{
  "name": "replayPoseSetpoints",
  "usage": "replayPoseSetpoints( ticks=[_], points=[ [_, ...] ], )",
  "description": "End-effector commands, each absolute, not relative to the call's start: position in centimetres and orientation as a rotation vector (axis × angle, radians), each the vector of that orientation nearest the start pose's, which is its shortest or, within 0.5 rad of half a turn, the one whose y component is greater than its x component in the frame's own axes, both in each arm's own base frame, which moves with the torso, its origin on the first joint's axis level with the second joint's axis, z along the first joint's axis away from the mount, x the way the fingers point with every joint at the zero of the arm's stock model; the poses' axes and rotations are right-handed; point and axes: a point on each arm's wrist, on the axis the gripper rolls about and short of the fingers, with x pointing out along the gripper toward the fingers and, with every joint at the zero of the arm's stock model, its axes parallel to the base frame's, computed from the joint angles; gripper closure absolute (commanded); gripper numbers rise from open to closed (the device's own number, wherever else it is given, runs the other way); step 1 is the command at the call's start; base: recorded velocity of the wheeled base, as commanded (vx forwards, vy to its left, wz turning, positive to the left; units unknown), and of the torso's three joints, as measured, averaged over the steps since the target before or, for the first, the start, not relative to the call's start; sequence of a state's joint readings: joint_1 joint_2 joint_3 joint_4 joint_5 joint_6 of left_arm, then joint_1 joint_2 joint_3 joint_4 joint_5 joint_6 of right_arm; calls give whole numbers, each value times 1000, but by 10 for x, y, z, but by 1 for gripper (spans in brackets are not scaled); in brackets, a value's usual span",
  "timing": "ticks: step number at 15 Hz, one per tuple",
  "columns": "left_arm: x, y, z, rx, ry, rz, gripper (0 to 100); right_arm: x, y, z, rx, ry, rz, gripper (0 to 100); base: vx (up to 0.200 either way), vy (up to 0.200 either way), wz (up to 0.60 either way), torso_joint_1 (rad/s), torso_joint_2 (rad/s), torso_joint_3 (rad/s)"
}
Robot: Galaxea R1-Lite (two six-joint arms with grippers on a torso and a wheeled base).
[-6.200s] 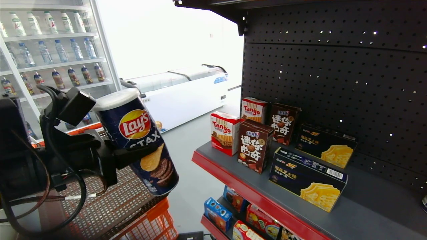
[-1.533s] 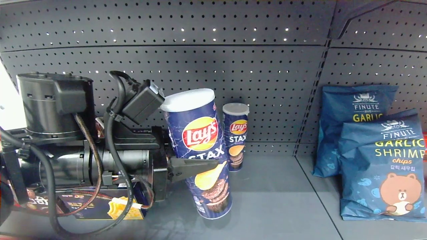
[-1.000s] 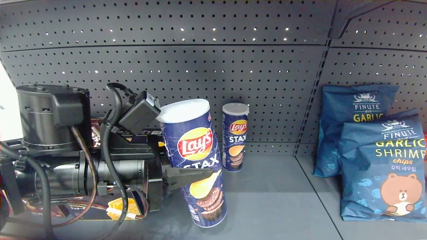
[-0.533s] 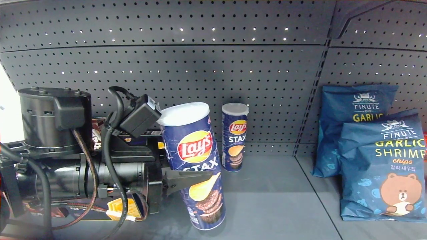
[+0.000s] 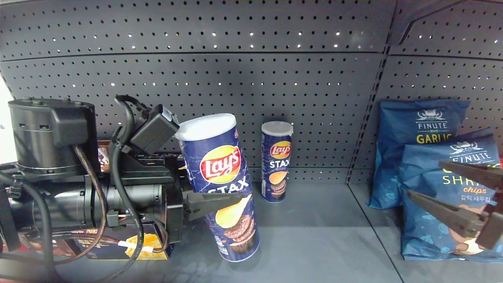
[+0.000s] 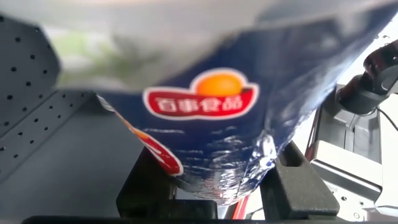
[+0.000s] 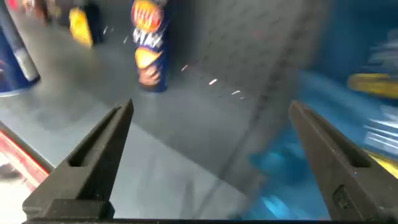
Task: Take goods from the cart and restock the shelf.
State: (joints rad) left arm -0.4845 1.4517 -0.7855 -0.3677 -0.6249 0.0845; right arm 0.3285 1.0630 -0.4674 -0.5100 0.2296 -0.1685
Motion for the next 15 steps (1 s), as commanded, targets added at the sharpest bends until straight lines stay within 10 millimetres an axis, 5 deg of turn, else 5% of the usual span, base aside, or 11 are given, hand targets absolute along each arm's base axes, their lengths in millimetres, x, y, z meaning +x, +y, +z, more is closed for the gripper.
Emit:
replayPoseSetpoints(
  ticks=[1, 7, 15],
  points=[
    [208, -120, 223, 52, 258, -1101, 100, 173, 80, 197, -168, 135, 679, 0, 0, 0, 0, 0, 0, 0],
    [209, -117, 225, 47, 251, -1087, 100, 235, 129, 205, -157, 120, 820, 0, 0, 0, 0, 0, 0, 0],
    [210, -114, 223, 45, 258, -1071, 100, 282, 165, 165, -157, 116, 909, 0, 0, 0, 0, 0, 0, 0]
  ],
)
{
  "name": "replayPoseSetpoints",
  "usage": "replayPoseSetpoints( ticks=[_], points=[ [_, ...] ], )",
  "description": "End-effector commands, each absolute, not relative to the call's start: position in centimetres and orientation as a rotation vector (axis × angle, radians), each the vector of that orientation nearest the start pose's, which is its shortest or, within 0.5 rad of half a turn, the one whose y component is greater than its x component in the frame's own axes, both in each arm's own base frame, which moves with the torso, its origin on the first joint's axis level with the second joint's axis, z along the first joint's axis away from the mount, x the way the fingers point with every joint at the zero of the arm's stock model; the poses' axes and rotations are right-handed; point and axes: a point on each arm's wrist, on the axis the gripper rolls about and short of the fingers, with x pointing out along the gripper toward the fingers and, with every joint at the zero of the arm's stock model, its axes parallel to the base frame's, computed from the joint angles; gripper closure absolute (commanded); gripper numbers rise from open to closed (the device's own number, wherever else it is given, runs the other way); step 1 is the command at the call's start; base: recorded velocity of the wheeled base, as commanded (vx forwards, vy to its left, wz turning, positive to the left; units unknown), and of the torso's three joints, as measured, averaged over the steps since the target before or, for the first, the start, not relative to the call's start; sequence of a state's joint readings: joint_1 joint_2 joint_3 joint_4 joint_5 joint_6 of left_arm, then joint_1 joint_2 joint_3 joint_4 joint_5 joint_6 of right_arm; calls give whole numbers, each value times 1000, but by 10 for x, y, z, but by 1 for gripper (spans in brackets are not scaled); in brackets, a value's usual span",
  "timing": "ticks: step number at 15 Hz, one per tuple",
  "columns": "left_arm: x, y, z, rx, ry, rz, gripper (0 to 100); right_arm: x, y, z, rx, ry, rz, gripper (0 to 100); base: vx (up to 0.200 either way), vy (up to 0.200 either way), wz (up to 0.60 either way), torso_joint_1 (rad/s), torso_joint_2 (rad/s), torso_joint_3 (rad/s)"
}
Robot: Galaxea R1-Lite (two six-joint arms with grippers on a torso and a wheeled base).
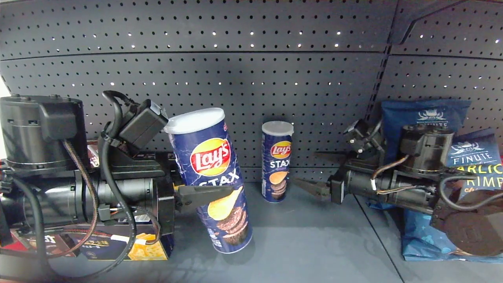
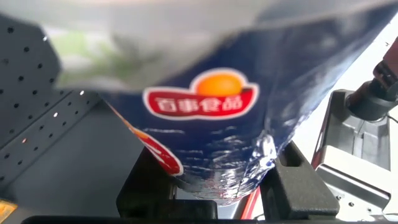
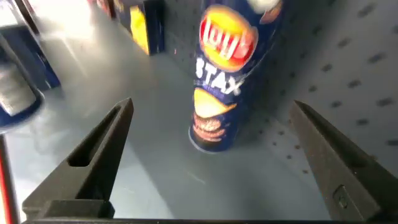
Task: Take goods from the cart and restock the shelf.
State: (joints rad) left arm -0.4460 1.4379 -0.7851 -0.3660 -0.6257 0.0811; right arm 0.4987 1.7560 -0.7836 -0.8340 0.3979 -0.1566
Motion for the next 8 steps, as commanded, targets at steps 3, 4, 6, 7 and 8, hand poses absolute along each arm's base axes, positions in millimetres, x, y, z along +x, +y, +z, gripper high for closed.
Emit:
replayPoseSetpoints(
  ticks=[3, 4, 6, 7, 8],
  points=[
    [211, -114, 225, 46, 248, -1071, 100, 294, 171, 156, -154, 115, 912, 0, 0, 0, 0, 0, 0, 0],
    [211, -114, 224, 46, 253, -1071, 100, 298, 173, 154, -151, 114, 915, 0, 0, 0, 0, 0, 0, 0],
    [210, -114, 224, 45, 255, -1071, 100, 304, 175, 151, -151, 118, 914, 0, 0, 0, 0, 0, 0, 0],
    [210, -114, 222, 45, 259, -1071, 100, 313, 179, 145, -151, 126, 914, 0, 0, 0, 0, 0, 0, 0],
    [210, -114, 222, 45, 261, -1071, 100, 316, 181, 143, -149, 123, 914, 0, 0, 0, 0, 0, 0, 0]
  ],
)
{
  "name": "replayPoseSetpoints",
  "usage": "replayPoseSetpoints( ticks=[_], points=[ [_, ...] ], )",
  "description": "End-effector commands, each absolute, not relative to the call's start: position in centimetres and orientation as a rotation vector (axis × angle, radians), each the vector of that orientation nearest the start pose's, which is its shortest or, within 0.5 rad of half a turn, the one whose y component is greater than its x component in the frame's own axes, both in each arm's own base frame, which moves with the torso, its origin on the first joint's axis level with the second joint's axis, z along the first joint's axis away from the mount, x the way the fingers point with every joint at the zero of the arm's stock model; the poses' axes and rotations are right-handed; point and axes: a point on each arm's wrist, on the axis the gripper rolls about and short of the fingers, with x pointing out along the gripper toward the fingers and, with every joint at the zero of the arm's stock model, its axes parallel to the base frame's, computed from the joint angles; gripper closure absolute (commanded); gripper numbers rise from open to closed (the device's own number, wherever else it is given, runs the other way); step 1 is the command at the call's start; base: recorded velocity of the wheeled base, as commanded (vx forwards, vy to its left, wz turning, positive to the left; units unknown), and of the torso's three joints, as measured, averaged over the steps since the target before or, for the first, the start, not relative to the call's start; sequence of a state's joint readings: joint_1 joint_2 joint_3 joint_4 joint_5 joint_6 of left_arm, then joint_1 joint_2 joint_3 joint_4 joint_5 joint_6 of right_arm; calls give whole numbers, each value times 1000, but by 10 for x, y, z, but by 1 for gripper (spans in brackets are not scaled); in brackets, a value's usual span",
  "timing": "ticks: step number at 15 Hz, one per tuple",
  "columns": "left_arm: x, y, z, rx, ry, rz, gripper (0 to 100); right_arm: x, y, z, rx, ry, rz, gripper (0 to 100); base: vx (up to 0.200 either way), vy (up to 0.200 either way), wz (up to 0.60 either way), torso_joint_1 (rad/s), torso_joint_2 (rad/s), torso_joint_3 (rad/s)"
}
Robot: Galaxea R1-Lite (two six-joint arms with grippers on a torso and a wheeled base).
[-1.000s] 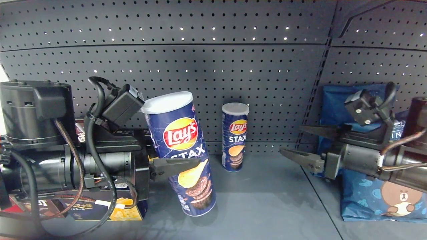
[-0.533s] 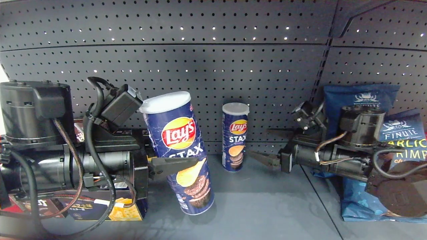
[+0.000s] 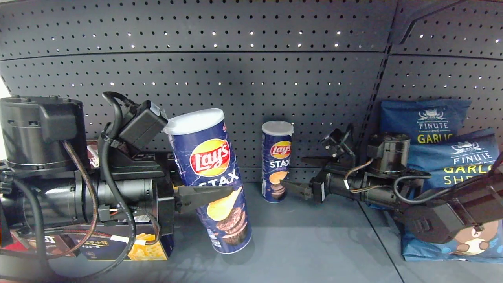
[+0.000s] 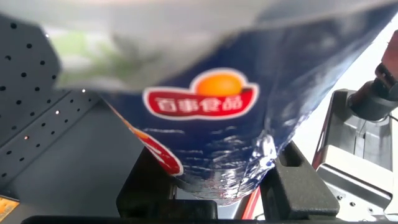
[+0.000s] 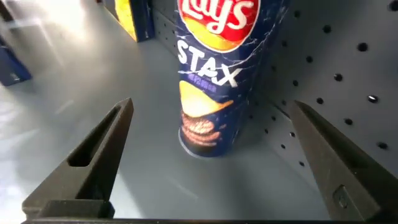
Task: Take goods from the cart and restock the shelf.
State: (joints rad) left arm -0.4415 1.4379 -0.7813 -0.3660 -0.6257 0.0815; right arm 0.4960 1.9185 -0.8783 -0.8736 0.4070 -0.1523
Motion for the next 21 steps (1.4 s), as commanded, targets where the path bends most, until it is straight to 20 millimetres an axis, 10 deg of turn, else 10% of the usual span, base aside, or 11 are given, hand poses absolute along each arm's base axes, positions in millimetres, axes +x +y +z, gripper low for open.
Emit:
replayPoseSetpoints(
  ticks=[1, 15, 16, 21],
  points=[
    [210, -114, 222, 45, 259, -1071, 100, 320, 185, 139, -150, 128, 915, 0, 0, 0, 0, 0, 0, 0],
    [209, -114, 219, 44, 272, -1071, 100, 351, 209, 109, -133, 117, 953, 0, 0, 0, 0, 0, 0, 0],
    [209, -114, 219, 44, 272, -1071, 100, 351, 209, 110, -133, 114, 953, 100, 0, 0, 0, 0, 0, 0],
    [209, -114, 219, 44, 272, -1071, 100, 349, 211, 109, -128, 110, 959, 100, 0, 0, 0, 0, 0, 0]
  ],
)
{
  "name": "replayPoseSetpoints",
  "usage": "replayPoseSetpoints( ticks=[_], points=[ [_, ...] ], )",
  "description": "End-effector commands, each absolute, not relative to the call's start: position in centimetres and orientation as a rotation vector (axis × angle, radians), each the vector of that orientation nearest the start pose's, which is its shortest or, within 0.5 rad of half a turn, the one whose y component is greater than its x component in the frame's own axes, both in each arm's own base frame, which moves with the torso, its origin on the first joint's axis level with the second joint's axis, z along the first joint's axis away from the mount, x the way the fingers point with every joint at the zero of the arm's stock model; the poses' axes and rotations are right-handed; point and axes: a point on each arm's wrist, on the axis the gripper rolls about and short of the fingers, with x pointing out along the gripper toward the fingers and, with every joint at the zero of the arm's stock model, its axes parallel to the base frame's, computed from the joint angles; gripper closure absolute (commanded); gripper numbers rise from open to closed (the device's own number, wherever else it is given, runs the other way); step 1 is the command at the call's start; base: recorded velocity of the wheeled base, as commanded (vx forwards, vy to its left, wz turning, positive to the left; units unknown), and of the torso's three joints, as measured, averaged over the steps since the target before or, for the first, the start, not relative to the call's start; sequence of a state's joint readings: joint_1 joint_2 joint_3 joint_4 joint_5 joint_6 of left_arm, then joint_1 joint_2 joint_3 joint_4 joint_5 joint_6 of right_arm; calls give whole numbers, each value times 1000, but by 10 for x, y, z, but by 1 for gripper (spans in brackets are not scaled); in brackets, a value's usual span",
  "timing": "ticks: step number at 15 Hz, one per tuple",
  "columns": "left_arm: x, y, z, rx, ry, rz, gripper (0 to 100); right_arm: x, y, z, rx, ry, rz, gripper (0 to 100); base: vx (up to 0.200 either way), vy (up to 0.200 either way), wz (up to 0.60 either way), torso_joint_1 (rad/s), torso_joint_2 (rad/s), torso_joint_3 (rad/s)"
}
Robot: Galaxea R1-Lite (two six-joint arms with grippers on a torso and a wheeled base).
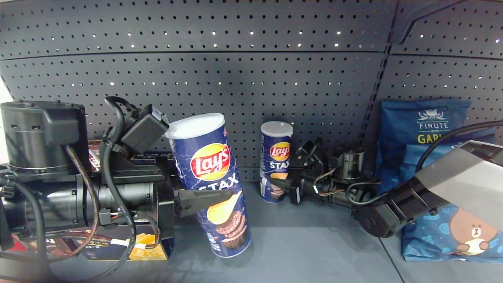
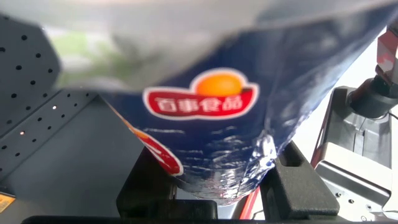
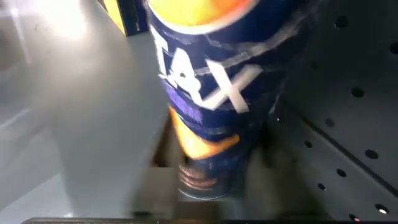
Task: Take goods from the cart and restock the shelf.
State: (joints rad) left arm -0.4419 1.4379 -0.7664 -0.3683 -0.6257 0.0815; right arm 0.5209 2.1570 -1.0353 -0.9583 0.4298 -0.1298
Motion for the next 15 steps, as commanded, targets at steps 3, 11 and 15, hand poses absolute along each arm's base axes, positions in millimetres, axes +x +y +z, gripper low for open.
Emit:
replayPoseSetpoints(
  ticks=[3, 11, 15],
  points=[
    [209, -114, 219, 44, 272, -1071, 100, 342, 207, 114, -128, 113, 959, 100, 0, 0, 0, 0, 0, 0],
    [209, -114, 219, 44, 271, -1073, 100, 287, 208, 134, -132, 36, 979, 100, 0, 0, 0, 0, 0, 0],
    [209, -114, 218, 44, 276, -1071, 100, 246, 206, 147, -116, 46, 924, 100, 0, 0, 0, 0, 0, 0]
  ],
)
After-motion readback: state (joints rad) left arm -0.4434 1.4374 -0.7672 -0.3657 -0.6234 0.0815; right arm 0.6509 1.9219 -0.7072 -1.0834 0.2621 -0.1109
